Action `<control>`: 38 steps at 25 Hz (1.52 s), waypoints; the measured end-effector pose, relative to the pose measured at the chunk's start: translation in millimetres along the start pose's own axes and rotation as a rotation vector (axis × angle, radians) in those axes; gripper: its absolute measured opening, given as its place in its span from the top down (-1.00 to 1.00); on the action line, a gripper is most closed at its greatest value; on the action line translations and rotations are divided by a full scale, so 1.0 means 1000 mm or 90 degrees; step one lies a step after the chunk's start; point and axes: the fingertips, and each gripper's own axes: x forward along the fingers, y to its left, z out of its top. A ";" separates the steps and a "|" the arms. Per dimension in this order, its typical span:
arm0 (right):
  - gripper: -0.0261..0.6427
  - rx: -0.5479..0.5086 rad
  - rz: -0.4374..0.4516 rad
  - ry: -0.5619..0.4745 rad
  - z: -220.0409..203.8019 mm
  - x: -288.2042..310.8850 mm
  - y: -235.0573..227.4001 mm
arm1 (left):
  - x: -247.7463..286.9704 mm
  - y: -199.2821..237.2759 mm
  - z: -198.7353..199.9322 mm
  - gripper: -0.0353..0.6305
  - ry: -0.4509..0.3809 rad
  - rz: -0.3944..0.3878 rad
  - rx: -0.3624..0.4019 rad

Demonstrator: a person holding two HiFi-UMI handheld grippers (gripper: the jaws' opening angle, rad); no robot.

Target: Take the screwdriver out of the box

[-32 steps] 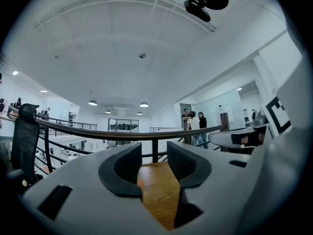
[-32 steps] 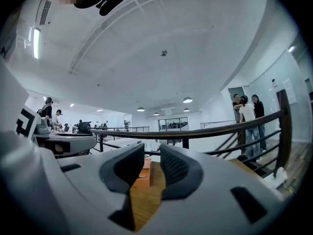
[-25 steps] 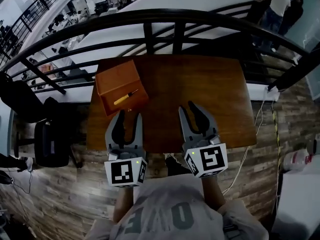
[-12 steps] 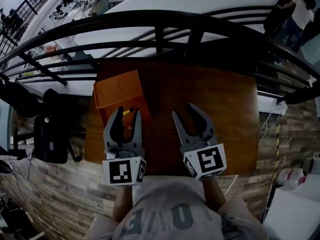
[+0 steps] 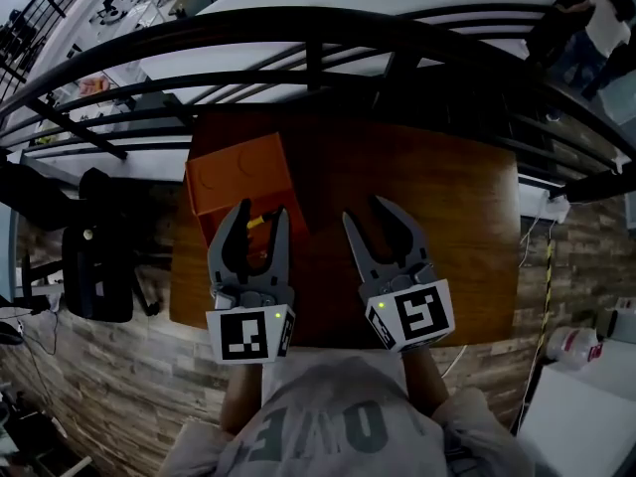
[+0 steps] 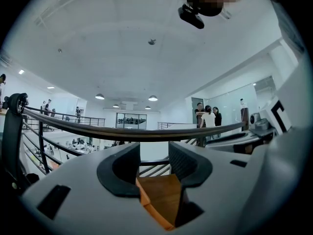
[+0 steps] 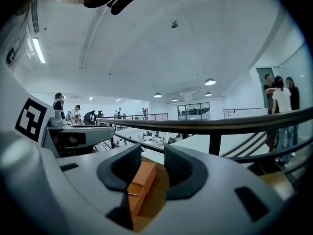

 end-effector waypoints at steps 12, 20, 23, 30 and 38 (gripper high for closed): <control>0.51 0.006 0.033 0.017 -0.010 0.021 0.010 | 0.006 0.001 -0.027 0.28 0.092 -0.081 0.100; 0.51 -0.014 0.084 0.065 -0.029 0.038 0.027 | 0.007 0.025 -0.119 0.28 0.308 -0.211 0.317; 0.51 -0.019 0.101 0.084 -0.037 0.044 0.034 | 0.002 0.035 -0.152 0.28 0.393 -0.265 0.388; 0.51 -0.009 0.129 0.126 -0.061 0.051 0.045 | 0.001 0.060 -0.203 0.29 0.514 -0.309 0.423; 0.51 -0.004 0.138 0.151 -0.075 0.056 0.047 | 0.002 0.072 -0.233 0.32 0.584 -0.337 0.437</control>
